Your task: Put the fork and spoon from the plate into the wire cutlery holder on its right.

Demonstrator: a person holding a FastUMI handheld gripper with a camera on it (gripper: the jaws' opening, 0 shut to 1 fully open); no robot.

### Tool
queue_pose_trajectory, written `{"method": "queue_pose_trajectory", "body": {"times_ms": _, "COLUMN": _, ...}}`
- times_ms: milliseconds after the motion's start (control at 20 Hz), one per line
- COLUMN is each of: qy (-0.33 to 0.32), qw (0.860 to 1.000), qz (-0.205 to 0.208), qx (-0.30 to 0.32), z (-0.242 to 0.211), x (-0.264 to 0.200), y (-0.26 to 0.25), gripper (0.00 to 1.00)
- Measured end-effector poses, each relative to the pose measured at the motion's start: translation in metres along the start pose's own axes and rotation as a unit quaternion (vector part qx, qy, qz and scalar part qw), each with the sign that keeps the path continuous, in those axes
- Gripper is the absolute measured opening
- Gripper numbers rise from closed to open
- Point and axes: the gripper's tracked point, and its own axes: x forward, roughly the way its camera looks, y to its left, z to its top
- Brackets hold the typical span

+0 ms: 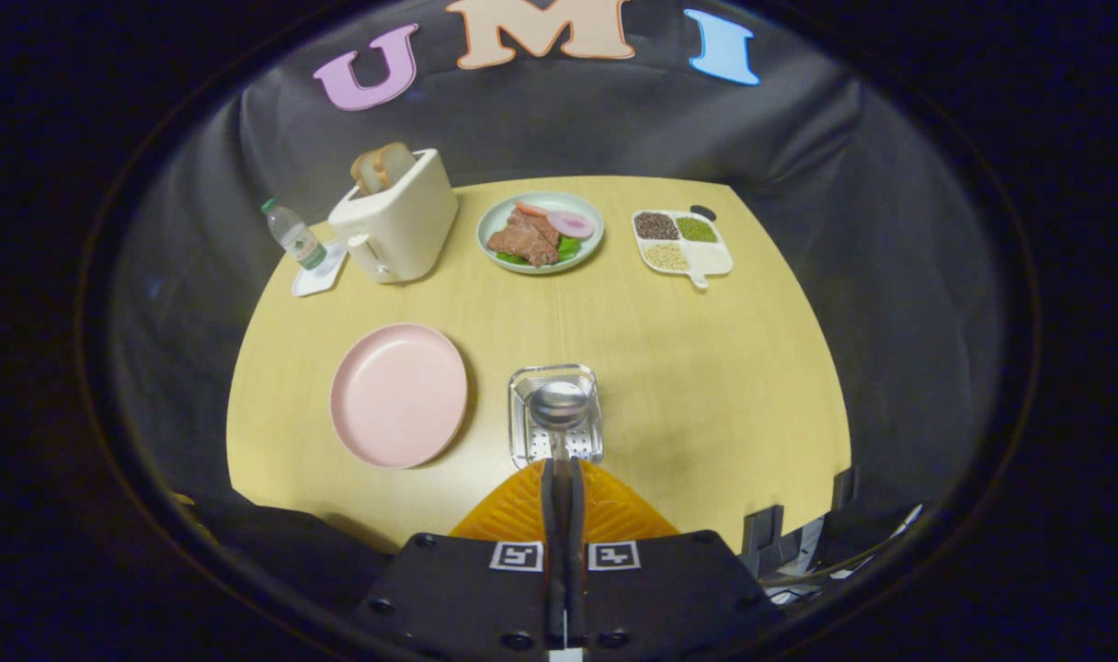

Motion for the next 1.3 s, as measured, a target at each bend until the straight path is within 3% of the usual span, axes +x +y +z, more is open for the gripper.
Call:
{"method": "queue_pose_trajectory", "body": {"times_ms": 350, "qy": 0.067, "qw": 0.998, "qz": 0.001, "qx": -0.020, "z": -0.004, "x": 0.039, "y": 0.007, "gripper": 0.04}}
{"method": "queue_pose_trajectory", "body": {"times_ms": 600, "qy": 0.063, "qw": 0.998, "qz": 0.008, "qx": -0.022, "z": 0.002, "x": 0.047, "y": 0.015, "gripper": 0.08}}
{"method": "queue_pose_trajectory", "body": {"times_ms": 900, "qy": 0.011, "qw": 0.999, "qz": 0.035, "qx": 0.033, "z": 0.019, "x": 0.026, "y": 0.022, "gripper": 0.59}}
{"method": "queue_pose_trajectory", "body": {"times_ms": 1150, "qy": -0.108, "qw": 0.990, "qz": 0.053, "qx": 0.076, "z": 0.057, "x": 0.002, "y": 0.021, "gripper": 1.00}}
{"method": "queue_pose_trajectory", "body": {"times_ms": 1300, "qy": -0.202, "qw": 0.974, "qz": 0.054, "qx": 0.087, "z": 0.085, "x": -0.021, "y": 0.024, "gripper": 1.00}}
